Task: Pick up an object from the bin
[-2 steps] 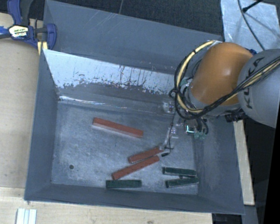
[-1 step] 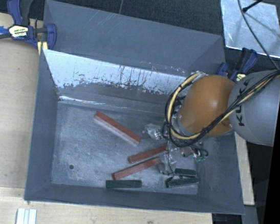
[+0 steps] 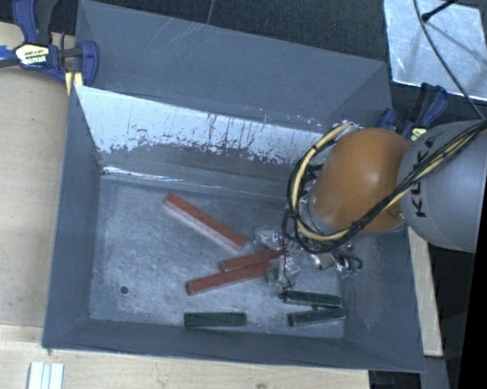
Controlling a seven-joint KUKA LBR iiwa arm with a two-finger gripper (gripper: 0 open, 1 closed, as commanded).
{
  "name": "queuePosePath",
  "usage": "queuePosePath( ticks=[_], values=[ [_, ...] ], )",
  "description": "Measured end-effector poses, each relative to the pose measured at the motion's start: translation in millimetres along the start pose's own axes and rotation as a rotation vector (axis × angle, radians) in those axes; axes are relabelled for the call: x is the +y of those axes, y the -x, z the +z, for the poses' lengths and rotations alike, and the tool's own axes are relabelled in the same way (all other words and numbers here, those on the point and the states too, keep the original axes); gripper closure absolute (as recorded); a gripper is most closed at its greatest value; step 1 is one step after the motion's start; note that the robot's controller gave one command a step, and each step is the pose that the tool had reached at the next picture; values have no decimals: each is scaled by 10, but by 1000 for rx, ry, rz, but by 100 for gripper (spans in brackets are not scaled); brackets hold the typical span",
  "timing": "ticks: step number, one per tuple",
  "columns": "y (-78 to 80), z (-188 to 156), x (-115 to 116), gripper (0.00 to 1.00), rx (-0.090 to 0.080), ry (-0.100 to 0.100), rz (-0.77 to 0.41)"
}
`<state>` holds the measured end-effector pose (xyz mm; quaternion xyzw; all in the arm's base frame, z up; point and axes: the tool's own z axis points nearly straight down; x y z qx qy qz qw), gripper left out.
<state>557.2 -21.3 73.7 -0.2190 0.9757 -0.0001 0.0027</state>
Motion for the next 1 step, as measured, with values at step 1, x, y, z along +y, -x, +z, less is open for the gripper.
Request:
queuePosePath(
  ticks=[1],
  values=[
    [642,-1495,-237,100,-4,-2,-115]
  ],
)
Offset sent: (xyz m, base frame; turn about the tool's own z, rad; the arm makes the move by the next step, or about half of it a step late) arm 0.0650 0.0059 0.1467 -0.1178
